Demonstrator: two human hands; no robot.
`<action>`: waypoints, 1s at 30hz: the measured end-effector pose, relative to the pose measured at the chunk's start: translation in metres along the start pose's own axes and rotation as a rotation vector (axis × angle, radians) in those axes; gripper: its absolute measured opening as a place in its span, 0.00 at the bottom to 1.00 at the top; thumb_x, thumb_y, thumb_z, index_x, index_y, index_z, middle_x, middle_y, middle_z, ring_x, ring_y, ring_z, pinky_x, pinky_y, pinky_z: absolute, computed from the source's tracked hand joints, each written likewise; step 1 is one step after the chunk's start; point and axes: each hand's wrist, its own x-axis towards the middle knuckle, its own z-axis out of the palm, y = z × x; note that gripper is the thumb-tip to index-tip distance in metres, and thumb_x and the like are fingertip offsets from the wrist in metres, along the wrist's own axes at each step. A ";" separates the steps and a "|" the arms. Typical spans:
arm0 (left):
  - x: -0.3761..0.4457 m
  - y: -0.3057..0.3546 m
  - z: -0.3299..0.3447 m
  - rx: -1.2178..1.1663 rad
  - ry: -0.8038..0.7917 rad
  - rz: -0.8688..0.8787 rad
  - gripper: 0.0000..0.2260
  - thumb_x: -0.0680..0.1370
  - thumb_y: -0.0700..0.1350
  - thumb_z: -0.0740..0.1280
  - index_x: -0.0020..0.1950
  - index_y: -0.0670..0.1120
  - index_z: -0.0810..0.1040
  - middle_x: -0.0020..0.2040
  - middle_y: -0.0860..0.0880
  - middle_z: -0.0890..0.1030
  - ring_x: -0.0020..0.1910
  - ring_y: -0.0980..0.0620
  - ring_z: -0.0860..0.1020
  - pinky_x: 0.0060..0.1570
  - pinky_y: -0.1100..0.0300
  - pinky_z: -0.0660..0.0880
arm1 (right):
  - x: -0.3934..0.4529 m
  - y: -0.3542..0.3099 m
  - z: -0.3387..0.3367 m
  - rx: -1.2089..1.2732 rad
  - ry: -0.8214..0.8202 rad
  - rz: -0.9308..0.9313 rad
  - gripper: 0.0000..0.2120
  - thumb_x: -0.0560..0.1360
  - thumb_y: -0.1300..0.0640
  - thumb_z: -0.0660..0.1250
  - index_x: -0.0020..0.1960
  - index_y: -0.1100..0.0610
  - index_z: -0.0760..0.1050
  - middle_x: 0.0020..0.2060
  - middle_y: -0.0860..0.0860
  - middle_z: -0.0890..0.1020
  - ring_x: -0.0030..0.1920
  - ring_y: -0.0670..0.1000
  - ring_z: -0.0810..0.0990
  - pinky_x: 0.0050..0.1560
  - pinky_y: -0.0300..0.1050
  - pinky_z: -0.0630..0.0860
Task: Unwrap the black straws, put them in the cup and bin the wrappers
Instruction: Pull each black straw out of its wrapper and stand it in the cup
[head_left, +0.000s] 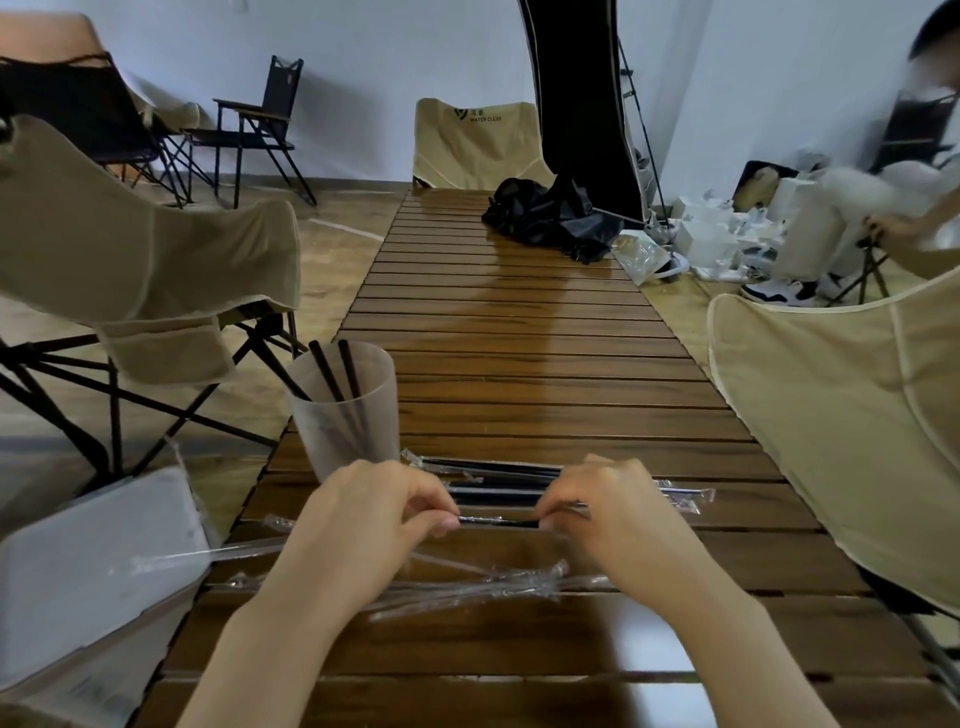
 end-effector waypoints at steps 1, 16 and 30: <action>0.000 0.000 0.001 0.006 0.000 0.003 0.05 0.75 0.59 0.67 0.49 0.64 0.81 0.41 0.66 0.81 0.43 0.71 0.77 0.39 0.76 0.67 | 0.001 0.001 0.001 0.007 -0.007 0.011 0.05 0.74 0.52 0.68 0.47 0.42 0.80 0.43 0.36 0.78 0.49 0.41 0.75 0.57 0.51 0.72; 0.001 0.011 0.002 -0.024 -0.004 0.016 0.05 0.76 0.58 0.66 0.49 0.63 0.81 0.44 0.65 0.81 0.44 0.71 0.77 0.46 0.73 0.73 | -0.012 0.035 -0.018 -0.163 0.081 0.204 0.09 0.76 0.53 0.64 0.41 0.40 0.70 0.42 0.37 0.71 0.46 0.40 0.68 0.53 0.45 0.64; 0.008 0.027 0.029 -0.494 0.235 -0.226 0.13 0.75 0.53 0.69 0.58 0.55 0.79 0.49 0.61 0.82 0.46 0.67 0.80 0.47 0.72 0.76 | -0.002 -0.001 -0.009 0.021 0.119 0.092 0.06 0.76 0.55 0.66 0.45 0.44 0.72 0.38 0.37 0.72 0.45 0.43 0.74 0.54 0.50 0.74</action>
